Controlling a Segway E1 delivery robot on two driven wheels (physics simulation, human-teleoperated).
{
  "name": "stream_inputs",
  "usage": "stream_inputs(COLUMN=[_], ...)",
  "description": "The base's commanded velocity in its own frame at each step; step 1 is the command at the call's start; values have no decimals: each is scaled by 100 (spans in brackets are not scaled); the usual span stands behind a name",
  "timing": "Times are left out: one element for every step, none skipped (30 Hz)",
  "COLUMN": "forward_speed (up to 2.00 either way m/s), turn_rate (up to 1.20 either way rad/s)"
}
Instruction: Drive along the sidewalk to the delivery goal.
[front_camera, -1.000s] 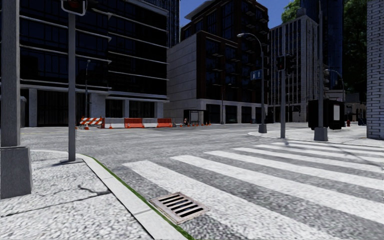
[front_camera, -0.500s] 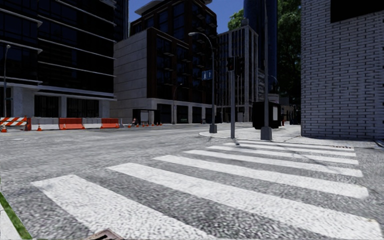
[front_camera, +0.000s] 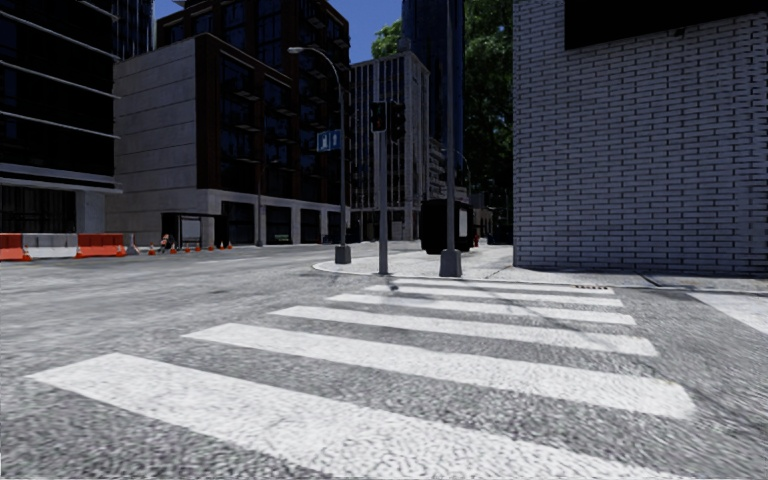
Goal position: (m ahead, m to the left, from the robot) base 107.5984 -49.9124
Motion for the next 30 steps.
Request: stream_inputs(forward_speed=[123,123,123,123,123,123,123,123,123,123,123,123,123,123,123,123,123,123,123,123,123,123,123,123,123,123,123,123,123,123], turn_rate=[-62,-61,-61,-61,-61,-61,-61,-61,-61,-61,-61,-61,-61,-61,-61,-61,-61,-61,-50,-27,-27,-20,-18,-17,-9,-9,-3,-1,-1,-1])
